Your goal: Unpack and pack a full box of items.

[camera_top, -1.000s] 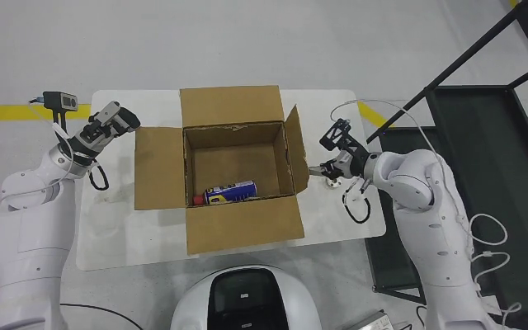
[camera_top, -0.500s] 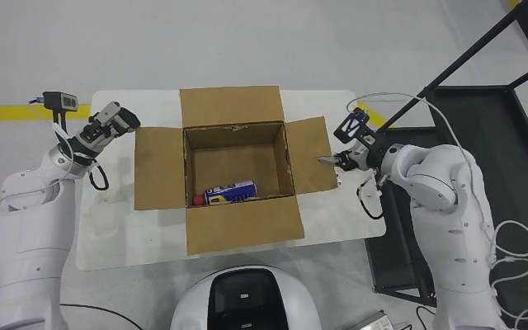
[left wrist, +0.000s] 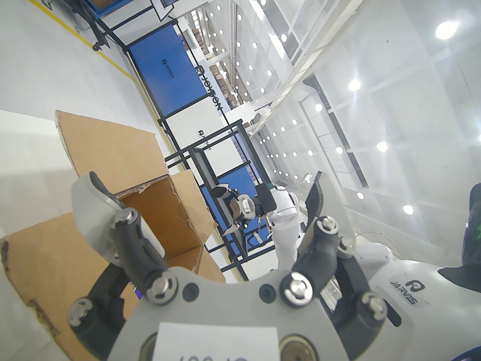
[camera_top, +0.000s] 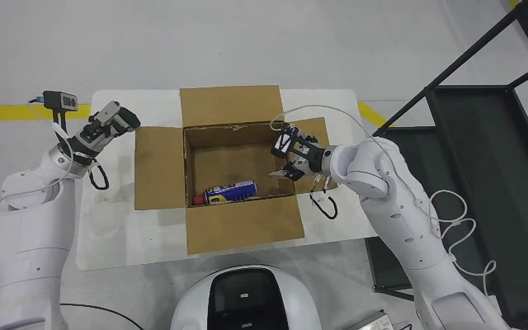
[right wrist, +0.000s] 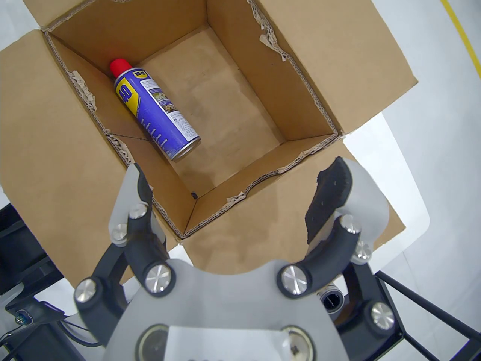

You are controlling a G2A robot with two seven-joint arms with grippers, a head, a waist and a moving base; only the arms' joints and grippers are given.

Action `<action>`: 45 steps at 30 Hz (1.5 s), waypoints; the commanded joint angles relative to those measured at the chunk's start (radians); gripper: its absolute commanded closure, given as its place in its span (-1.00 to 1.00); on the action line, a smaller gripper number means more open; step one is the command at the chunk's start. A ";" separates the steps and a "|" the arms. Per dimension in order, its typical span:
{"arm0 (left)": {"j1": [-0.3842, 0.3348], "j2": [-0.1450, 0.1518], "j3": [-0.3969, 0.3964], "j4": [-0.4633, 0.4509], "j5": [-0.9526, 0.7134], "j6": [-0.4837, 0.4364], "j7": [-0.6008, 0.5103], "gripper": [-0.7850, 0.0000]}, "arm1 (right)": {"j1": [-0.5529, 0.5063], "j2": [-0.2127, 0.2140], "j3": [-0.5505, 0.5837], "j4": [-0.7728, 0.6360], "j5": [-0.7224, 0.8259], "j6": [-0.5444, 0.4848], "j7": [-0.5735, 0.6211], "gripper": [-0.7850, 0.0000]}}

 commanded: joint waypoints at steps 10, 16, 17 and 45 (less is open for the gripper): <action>0.000 0.000 0.000 0.000 0.000 0.000 0.000 -1.00 | 0.000 0.000 0.000 0.000 0.000 0.000 0.000 -1.00; 0.000 0.000 0.000 0.000 0.000 0.000 0.000 -1.00 | 0.150 -0.016 -0.125 0.107 0.035 -0.112 -0.004 -1.00; 0.000 0.000 0.000 0.000 0.000 0.000 0.000 -1.00 | 0.203 -0.024 -0.177 0.145 0.042 -0.167 0.016 -1.00; 0.000 0.000 0.000 0.000 0.000 0.000 0.000 -1.00 | 0.756 -0.426 -0.913 1.115 0.081 -0.270 -0.221 -1.00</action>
